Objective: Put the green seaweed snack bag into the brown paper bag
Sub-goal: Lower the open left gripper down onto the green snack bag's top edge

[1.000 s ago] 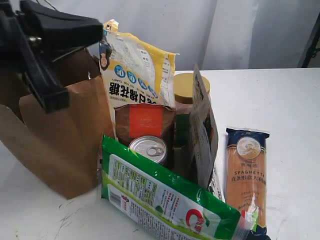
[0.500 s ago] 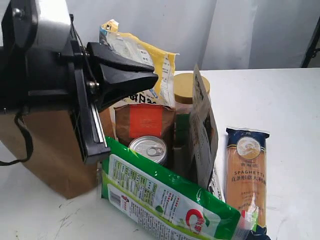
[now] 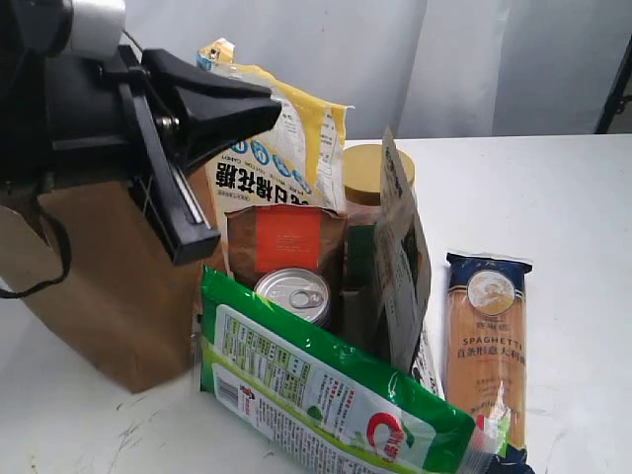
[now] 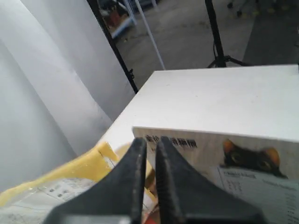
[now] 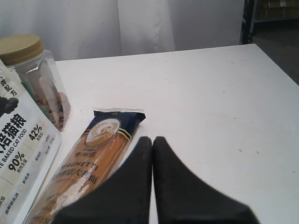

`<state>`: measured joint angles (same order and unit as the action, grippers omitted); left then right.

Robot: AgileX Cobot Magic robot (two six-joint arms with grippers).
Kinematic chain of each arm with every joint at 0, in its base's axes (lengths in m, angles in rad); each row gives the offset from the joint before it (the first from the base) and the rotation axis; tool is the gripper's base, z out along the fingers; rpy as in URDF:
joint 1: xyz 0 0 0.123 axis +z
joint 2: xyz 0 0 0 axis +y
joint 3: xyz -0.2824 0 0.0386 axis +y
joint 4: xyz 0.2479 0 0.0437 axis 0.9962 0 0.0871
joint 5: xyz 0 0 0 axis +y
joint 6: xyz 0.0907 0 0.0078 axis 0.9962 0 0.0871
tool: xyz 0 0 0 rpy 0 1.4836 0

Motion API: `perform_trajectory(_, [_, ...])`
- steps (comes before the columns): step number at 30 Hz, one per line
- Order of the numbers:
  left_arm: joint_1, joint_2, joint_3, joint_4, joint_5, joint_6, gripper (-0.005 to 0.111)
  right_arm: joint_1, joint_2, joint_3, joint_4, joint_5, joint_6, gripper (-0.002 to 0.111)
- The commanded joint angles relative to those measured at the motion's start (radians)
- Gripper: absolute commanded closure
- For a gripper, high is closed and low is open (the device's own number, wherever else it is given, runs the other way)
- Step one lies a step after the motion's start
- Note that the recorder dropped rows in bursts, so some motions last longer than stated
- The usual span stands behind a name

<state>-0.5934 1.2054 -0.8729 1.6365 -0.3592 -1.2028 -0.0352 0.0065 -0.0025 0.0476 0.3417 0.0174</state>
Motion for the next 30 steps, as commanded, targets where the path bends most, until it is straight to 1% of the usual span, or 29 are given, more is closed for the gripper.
perform_trajectory(1, [-0.025, 0.002, 0.006, -0.644, 0.195, 0.542, 0.098, -0.006, -0.007, 0.002, 0.002, -0.004, -0.003, 0.108])
perform_trajectory(2, [-0.048, 0.002, 0.006, -0.792, 0.291, 0.753, 0.099, -0.006, -0.007, 0.002, 0.002, -0.004, -0.003, 0.108])
perform_trajectory(4, [-0.087, 0.002, 0.000, -1.032, 0.479, 1.181, 0.102, -0.006, -0.007, 0.002, 0.002, -0.004, -0.003, 0.108])
perform_trajectory(5, [-0.105, 0.004, -0.004, -1.142, 0.581, 1.363, 0.105, -0.006, -0.007, 0.002, 0.002, -0.004, -0.003, 0.108])
perform_trajectory(6, [-0.120, 0.004, -0.004, -1.214, 0.644, 1.487, 0.107, -0.006, -0.007, 0.002, 0.002, -0.004, -0.003, 0.108])
perform_trajectory(7, [-0.135, 0.004, -0.004, -1.292, 0.709, 1.617, 0.107, -0.006, -0.007, 0.002, 0.002, -0.004, -0.003, 0.108])
perform_trajectory(9, [-0.167, 0.004, -0.004, -1.399, 0.796, 1.815, 0.107, -0.006, -0.007, 0.002, 0.002, -0.004, -0.003, 0.108])
perform_trajectory(11, [-0.197, 0.004, -0.004, -1.465, 0.838, 1.903, 0.107, -0.006, -0.007, 0.002, 0.002, -0.004, -0.003, 0.108])
perform_trajectory(14, [-0.233, 0.004, -0.004, -1.500, 0.901, 1.945, 0.107, -0.006, -0.007, 0.002, 0.002, -0.004, -0.003, 0.108])
perform_trajectory(17, [-0.239, 0.004, -0.005, -1.516, 0.999, 1.945, 0.107, -0.006, -0.007, 0.002, 0.002, -0.004, -0.003, 0.108])
perform_trajectory(20, [-0.239, 0.004, -0.026, -1.610, 1.078, 1.945, 0.107, -0.006, -0.007, 0.002, 0.002, -0.004, -0.003, 0.108])
perform_trajectory(24, [-0.239, 0.016, -0.089, -1.753, 1.086, 1.982, 0.107, -0.006, -0.007, 0.002, 0.002, -0.004, -0.003, 0.108])
perform_trajectory(25, [-0.239, 0.025, -0.108, -1.760, 1.115, 1.991, 0.107, -0.006, -0.007, 0.002, 0.002, -0.004, -0.003, 0.108])
perform_trajectory(26, [-0.239, 0.045, -0.139, -1.757, 1.182, 1.991, 0.106, -0.006, -0.007, 0.002, 0.002, -0.004, -0.003, 0.108])
perform_trajectory(28, [-0.239, 0.077, -0.195, -1.715, 1.277, 1.985, 0.104, -0.006, -0.007, 0.002, 0.002, -0.004, -0.003, 0.108])
perform_trajectory(30, [-0.239, 0.116, -0.261, -1.704, 1.375, 1.985, 0.098, -0.006, -0.007, 0.002, 0.002, -0.004, -0.003, 0.108])
